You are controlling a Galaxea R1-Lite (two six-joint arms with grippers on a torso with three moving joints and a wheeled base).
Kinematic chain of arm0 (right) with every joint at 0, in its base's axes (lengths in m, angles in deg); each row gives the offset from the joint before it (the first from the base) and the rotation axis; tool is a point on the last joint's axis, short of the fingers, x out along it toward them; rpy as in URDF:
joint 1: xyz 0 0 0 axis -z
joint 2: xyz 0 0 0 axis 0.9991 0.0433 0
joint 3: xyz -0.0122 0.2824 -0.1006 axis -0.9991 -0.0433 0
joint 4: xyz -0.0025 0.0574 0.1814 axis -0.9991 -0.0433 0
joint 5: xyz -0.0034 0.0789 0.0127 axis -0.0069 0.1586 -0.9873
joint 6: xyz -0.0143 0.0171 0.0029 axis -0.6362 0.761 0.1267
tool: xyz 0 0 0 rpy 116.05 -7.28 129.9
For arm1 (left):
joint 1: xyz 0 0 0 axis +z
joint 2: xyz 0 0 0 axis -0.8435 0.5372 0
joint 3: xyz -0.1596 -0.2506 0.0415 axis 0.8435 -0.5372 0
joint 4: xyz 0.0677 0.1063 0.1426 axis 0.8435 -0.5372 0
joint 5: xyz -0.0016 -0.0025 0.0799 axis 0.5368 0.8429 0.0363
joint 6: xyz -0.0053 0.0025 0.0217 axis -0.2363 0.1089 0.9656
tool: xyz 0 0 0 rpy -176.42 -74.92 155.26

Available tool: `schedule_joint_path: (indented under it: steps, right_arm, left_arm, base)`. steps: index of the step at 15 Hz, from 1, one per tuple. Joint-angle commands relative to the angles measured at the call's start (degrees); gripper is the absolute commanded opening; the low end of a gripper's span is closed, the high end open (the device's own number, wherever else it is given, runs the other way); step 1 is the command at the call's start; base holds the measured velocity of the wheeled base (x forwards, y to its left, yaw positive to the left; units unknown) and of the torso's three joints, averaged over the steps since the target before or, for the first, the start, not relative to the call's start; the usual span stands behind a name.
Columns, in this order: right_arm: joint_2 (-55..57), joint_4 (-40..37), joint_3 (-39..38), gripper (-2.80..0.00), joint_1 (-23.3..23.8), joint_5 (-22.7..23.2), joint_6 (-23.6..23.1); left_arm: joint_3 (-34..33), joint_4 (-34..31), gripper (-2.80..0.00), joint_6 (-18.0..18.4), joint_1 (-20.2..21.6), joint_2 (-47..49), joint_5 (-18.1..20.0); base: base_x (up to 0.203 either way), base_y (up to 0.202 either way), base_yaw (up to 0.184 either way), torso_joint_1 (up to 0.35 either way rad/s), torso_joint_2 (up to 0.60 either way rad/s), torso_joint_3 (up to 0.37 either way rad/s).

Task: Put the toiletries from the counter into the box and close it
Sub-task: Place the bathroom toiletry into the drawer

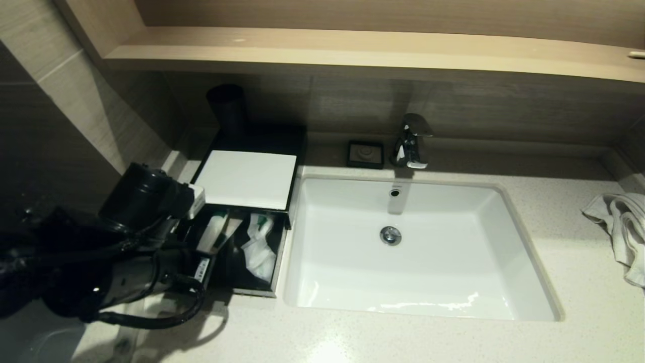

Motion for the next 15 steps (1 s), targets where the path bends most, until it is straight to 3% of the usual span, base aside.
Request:
schedule_joint_path:
  steps: [1, 15]
  right_arm:
    - [0.0, 0.01, 0.0, -2.8, -0.02, 0.01, -0.02]
    - [0.0, 0.01, 0.0, -2.8, 0.03, 0.0, -0.02]
  left_arm:
    - [0.18, 0.66, -2.8, 0.04, 0.06, 2.49, -0.26]
    - [0.18, 11.37, -2.8, 1.2, 2.37, 6.98, -0.27]
  base:
    - [0.0, 0.0, 0.0, 0.0, 0.0, 0.0]
    - [0.0, 0.0, 0.0, 0.0, 0.0, 0.0]
